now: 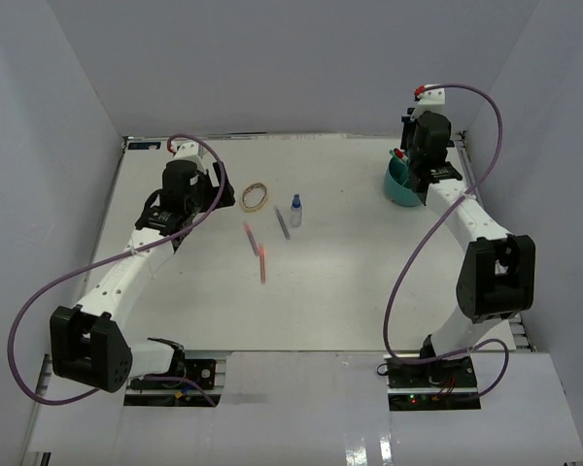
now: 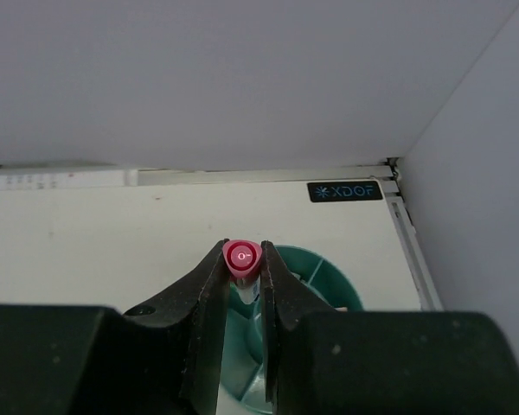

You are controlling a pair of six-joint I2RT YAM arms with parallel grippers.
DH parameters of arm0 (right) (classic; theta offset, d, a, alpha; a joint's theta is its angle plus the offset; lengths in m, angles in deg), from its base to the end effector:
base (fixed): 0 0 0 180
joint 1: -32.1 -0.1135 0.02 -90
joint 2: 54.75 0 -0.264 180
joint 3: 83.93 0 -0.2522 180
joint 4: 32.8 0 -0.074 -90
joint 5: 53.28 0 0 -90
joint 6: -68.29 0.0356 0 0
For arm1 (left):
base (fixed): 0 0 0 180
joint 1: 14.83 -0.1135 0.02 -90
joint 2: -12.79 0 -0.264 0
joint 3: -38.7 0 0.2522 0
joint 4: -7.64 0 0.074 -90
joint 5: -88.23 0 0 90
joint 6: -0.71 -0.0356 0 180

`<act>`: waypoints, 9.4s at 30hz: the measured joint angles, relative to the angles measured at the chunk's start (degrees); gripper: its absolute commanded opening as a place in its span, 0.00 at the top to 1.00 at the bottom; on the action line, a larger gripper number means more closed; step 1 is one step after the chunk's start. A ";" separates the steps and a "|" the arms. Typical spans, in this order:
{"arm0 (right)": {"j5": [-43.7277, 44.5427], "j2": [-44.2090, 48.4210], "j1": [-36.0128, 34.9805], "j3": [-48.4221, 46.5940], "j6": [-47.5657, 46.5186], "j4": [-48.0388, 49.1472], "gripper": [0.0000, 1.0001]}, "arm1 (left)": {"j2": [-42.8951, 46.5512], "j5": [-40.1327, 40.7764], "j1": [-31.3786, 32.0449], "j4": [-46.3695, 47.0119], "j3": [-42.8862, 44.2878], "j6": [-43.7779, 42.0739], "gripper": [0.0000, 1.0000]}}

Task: Sort the stationery into containers
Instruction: Place the pen in the storage box, then pick up the pen from the center of the board, then place the pen in the storage box.

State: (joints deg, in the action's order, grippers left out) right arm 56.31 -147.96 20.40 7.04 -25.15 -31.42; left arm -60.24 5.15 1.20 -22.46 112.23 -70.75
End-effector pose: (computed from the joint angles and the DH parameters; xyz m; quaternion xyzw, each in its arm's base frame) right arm 0.3880 0.0682 0.3534 0.0223 0.7229 -0.0739 0.6867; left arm 0.2801 -0.0760 0.3142 -0.0492 0.8618 -0.0994 0.4949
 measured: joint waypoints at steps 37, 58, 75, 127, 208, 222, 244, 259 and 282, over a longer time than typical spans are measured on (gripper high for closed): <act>-7.76 -19.15 7.19 -6.01 -4.61 1.29 0.74 | 1.44 -0.74 0.37 0.02 0.00 -0.09 0.02; -11.52 -15.02 7.19 -6.01 -4.20 -3.30 0.41 | 1.44 -0.94 0.37 0.02 0.00 -0.28 0.02; -21.35 11.80 7.19 6.54 6.71 -8.20 0.10 | 0.70 -2.25 0.37 -0.61 -0.02 0.44 0.02; -23.82 58.40 0.42 46.21 19.80 -13.51 0.02 | -35.30 8.11 10.69 -17.97 12.28 18.05 0.67; -32.87 13.81 -32.68 12.83 26.16 -5.25 0.92 | 18.21 -19.67 16.09 7.32 -15.85 -16.20 0.02; -1.27 20.20 -9.79 13.33 9.79 -9.03 0.92 | 7.50 -2.71 6.84 -0.57 -12.76 -6.73 0.02; 5.64 -2.19 -1.90 5.73 -1.73 -4.37 0.92 | 6.73 -1.77 5.05 -3.15 -12.44 -4.04 0.02; 5.57 -9.44 -0.96 3.78 -2.54 -3.08 0.92 | 6.73 -1.81 4.74 -3.17 -12.44 -4.07 0.02; -5.40 -8.83 4.44 16.17 9.49 13.68 0.91 | 6.73 -2.01 4.68 -3.17 -12.44 -4.07 0.02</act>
State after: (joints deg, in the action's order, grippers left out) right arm 50.92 -156.79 24.83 23.22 -15.66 -17.74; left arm -53.51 3.14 5.88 -25.63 99.79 -74.81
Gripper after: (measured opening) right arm 0.214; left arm 0.979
